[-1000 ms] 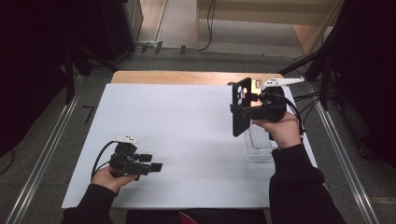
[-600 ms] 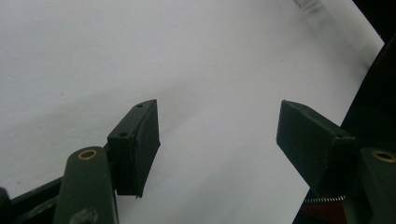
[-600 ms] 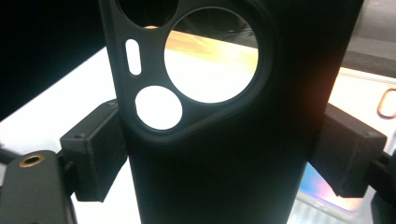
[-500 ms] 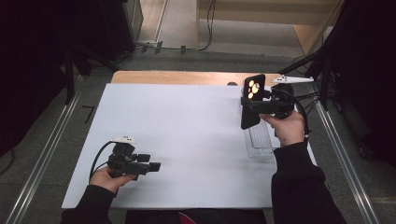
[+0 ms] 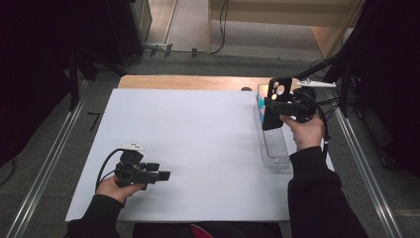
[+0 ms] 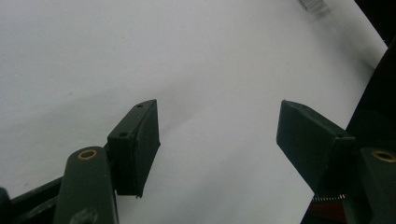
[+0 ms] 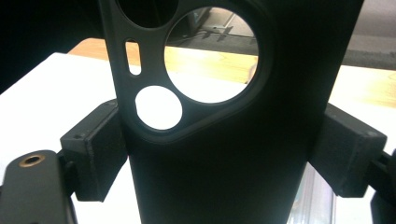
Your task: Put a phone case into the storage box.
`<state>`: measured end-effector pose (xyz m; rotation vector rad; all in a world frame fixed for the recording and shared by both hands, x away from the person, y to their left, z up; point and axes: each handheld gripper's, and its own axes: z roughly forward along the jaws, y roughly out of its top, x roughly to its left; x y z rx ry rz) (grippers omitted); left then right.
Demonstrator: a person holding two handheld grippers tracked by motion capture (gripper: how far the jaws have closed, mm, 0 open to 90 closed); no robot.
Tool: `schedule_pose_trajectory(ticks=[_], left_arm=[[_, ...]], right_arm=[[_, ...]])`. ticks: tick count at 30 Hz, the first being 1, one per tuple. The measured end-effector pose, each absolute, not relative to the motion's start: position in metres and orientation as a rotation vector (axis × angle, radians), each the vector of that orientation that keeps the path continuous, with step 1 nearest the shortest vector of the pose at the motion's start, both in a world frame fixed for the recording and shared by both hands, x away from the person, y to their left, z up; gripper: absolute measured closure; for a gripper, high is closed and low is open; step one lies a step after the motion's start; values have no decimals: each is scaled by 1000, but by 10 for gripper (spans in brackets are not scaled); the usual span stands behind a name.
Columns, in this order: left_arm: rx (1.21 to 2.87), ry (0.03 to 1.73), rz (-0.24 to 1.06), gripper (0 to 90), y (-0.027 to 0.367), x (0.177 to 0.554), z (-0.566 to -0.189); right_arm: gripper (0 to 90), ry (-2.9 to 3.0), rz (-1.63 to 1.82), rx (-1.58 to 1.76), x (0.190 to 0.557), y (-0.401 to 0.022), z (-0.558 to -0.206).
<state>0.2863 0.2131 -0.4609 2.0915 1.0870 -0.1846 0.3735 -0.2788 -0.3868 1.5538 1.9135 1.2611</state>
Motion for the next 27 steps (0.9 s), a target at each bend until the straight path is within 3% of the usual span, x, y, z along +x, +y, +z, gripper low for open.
schedule_pose_trajectory(ticks=[10,27], left_arm=[[2080,1086,-180,295,215,284,-460],[2081,1086,-175,295,213,286,-461]], right_arm=[[123,1853,1195,1589,392,-285,-397],[121,1840,1057,1705,420,-284,-447]])
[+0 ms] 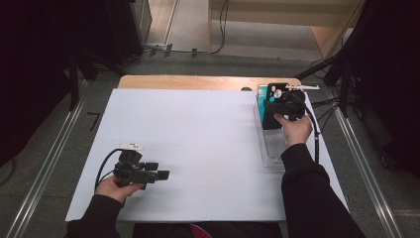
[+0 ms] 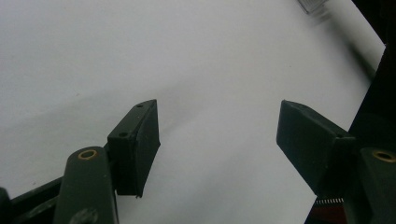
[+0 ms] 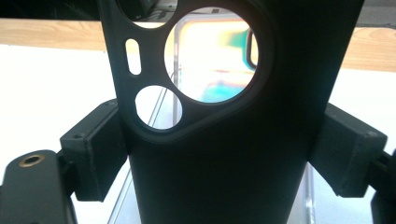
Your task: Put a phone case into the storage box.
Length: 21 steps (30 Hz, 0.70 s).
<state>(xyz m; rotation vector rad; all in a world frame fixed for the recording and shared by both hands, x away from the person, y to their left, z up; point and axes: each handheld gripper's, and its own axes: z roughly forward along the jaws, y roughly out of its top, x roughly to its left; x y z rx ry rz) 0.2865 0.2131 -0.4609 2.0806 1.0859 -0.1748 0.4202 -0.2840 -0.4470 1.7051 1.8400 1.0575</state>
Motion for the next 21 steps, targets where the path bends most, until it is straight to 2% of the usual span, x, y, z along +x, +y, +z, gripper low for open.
schedule_pose_trajectory(ticks=[21], left_arm=[[2092,1070,-172,295,209,282,-463]], right_arm=[[118,1833,958,1706,449,-268,-463]])
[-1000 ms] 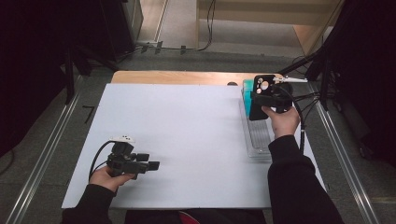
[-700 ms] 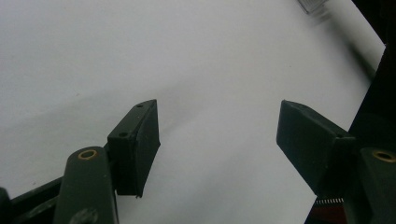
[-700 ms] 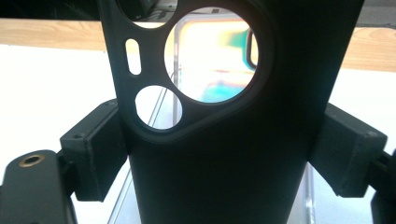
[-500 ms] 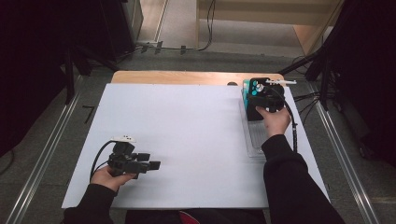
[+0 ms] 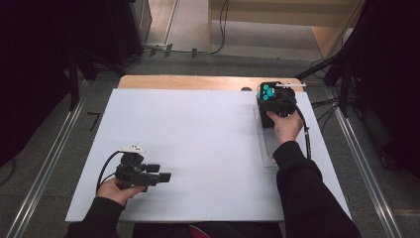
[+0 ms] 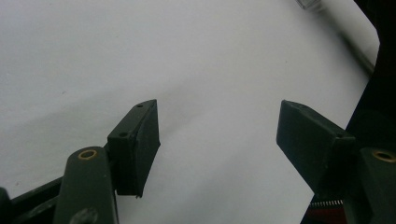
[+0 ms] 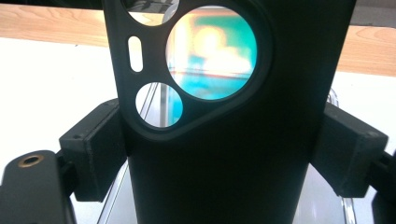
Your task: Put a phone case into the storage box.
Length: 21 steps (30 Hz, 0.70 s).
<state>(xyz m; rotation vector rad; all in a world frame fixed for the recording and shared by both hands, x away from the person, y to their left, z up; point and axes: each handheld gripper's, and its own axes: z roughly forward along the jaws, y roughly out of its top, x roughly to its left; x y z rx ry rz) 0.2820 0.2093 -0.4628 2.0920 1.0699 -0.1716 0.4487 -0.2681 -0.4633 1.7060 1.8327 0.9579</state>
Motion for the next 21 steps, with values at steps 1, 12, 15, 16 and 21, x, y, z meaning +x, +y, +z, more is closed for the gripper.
schedule_pose_trajectory(ticks=[1,12,15,16,21], left_arm=[[2092,1070,-171,295,210,283,-463],[2093,1070,-176,295,209,282,-464],[2092,1075,-177,295,209,283,-464],[2092,1075,-176,295,209,283,-464],[2093,1079,-174,295,209,283,-465]], right_arm=[[118,1830,955,1708,450,-268,-463],[114,1810,961,1763,465,-273,-465],[111,1808,959,1773,466,-273,-465],[111,1808,960,1778,466,-273,-465],[85,1828,978,1753,465,-274,-465]])
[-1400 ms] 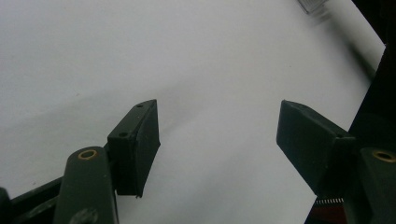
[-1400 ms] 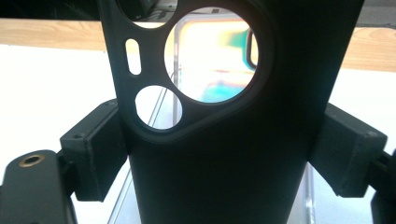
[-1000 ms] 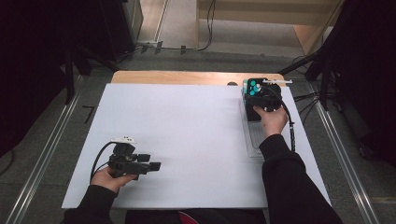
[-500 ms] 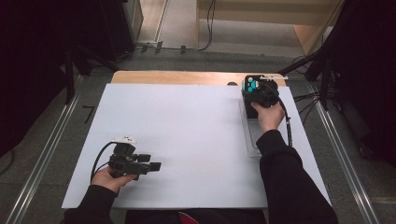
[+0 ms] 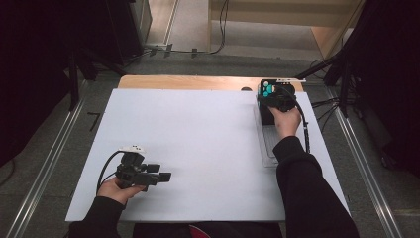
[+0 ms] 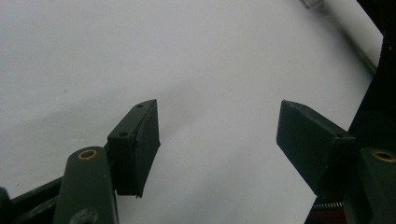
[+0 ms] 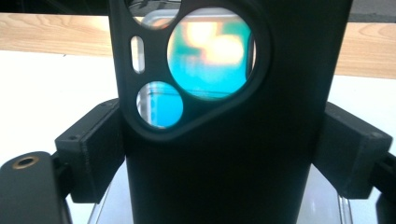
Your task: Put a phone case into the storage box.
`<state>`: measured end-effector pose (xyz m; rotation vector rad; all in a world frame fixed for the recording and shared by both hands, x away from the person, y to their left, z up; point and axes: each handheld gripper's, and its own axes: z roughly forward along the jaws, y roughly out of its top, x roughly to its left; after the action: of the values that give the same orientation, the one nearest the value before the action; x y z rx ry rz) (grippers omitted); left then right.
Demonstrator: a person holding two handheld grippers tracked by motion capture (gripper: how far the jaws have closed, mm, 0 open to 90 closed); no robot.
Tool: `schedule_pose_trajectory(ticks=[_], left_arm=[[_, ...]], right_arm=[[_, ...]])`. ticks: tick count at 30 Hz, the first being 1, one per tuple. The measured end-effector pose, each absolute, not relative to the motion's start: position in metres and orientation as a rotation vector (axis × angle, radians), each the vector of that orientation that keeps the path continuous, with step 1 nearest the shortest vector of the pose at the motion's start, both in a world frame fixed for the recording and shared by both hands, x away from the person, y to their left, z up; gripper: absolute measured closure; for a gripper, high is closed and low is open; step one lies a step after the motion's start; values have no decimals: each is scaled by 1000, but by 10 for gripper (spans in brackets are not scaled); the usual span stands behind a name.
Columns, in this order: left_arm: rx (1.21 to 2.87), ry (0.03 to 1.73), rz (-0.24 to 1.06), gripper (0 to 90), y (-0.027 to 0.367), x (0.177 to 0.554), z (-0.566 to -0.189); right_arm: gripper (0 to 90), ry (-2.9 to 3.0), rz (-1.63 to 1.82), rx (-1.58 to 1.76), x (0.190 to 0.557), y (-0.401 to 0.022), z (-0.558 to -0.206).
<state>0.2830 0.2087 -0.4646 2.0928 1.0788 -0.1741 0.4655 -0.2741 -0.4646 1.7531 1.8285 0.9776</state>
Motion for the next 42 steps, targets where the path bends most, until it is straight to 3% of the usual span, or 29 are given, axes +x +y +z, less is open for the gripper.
schedule_pose_trajectory(ticks=[3,29,31,42], left_arm=[[2093,1077,-177,295,209,283,-465],[2084,1089,-175,295,211,284,-463],[2081,1092,-174,295,212,284,-463],[2079,1087,-176,295,214,284,-461]], right_arm=[[0,1838,1003,1738,464,-273,-462],[0,2050,1109,1625,421,-242,-417],[133,2078,1132,1569,415,-236,-415],[219,2271,1200,1495,391,-215,-412]])
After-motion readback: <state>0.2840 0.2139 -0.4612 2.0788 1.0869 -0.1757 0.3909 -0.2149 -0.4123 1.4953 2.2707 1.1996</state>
